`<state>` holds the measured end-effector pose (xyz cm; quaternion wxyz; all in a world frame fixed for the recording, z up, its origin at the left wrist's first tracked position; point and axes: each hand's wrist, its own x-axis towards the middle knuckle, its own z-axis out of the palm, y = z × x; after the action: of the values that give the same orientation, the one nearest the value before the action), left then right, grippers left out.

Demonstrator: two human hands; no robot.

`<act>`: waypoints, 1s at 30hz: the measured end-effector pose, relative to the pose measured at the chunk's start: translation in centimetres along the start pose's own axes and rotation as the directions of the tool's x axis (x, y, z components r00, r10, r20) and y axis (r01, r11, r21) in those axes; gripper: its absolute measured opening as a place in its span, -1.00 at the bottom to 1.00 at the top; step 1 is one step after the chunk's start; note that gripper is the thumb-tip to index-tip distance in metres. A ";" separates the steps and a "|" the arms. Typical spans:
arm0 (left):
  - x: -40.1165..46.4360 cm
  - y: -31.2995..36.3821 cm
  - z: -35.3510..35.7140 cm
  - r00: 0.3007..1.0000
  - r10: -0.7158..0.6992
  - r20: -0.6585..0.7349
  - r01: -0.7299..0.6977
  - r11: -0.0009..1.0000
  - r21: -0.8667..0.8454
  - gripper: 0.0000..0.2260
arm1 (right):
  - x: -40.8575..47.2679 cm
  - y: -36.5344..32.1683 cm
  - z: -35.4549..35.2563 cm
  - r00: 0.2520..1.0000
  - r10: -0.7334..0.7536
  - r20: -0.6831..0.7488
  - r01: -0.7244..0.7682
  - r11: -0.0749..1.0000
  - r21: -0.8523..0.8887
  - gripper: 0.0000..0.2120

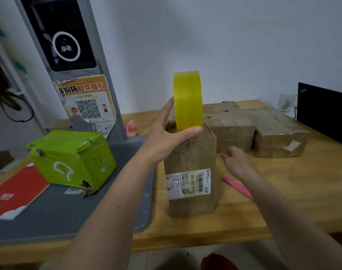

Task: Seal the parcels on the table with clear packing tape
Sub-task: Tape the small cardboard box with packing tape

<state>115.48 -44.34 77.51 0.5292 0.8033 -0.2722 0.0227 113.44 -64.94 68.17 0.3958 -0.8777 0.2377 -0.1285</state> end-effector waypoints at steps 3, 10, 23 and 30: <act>-0.2 0.2 0.2 1.000 0.006 -0.010 -0.005 0.999 0.037 -0.19 | -0.7 3.8 1.0 0.990 0.108 0.087 -0.043 0.836 -0.547 -0.60; -0.6 0.8 -0.3 0.998 0.013 0.055 -0.013 1.000 -0.005 -0.31 | -0.8 4.9 1.5 0.994 0.082 0.077 -0.032 0.860 -0.510 -0.58; 0.9 2.0 -1.8 0.990 0.036 0.135 -0.020 0.992 -0.123 0.08 | -9.1 -2.5 -6.4 0.445 -0.798 -0.407 0.867 0.498 -0.028 -0.81; 0.8 1.3 -0.9 0.999 0.048 -0.005 -0.048 0.990 -0.132 0.08 | -9.5 -5.7 -5.8 0.435 -0.891 -0.134 0.752 0.441 -0.490 -0.85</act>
<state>115.79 -44.24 79.27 0.5806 0.7599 -0.2918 0.0181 104.75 -60.43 75.88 0.0587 -0.8916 -0.1406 -0.4264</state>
